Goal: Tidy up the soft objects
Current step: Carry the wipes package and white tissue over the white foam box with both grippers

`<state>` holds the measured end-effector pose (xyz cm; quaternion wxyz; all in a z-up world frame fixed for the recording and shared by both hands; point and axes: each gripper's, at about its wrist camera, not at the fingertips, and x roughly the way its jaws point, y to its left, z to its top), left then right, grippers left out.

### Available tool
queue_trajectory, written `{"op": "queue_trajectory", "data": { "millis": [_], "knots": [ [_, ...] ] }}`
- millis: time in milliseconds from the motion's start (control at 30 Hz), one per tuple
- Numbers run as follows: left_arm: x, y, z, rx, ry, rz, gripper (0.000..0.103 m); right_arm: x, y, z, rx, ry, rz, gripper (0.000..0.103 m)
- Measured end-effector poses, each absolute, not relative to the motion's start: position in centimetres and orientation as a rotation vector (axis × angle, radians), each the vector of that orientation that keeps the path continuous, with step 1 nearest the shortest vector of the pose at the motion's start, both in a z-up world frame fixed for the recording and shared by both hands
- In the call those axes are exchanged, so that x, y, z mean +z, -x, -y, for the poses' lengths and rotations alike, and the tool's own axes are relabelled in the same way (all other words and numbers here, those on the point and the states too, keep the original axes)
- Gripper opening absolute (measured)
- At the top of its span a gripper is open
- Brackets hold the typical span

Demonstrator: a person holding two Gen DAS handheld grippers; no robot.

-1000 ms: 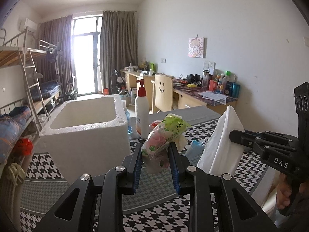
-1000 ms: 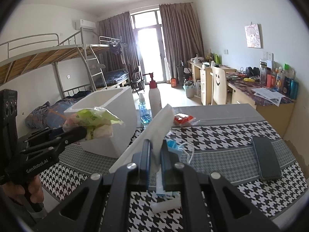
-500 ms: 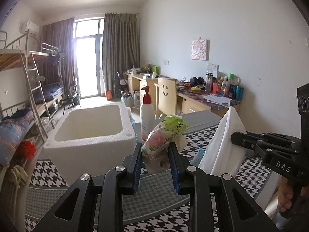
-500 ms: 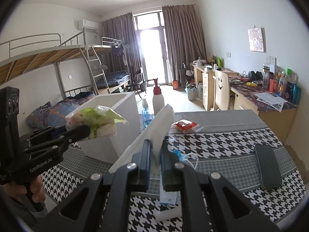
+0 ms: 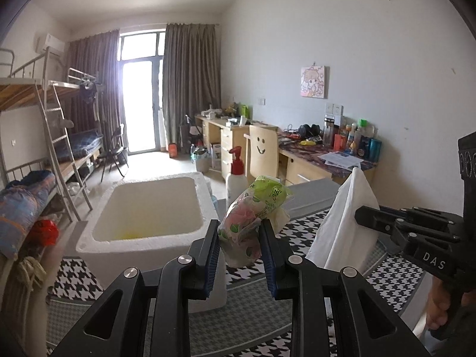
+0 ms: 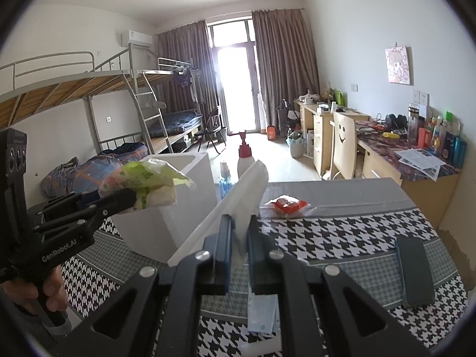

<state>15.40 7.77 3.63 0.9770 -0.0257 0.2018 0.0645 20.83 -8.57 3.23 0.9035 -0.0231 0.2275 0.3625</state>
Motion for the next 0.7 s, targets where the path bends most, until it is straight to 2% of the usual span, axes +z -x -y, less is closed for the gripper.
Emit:
{"op": "queue_trajectory", "data": {
  "millis": [700],
  "knots": [
    [5.7,-17.2,-10.3,0.156,0.055,-0.384,0.028,5.1,-22.6,5.6,0.766,0.074,-0.455,0.012]
  ]
}}
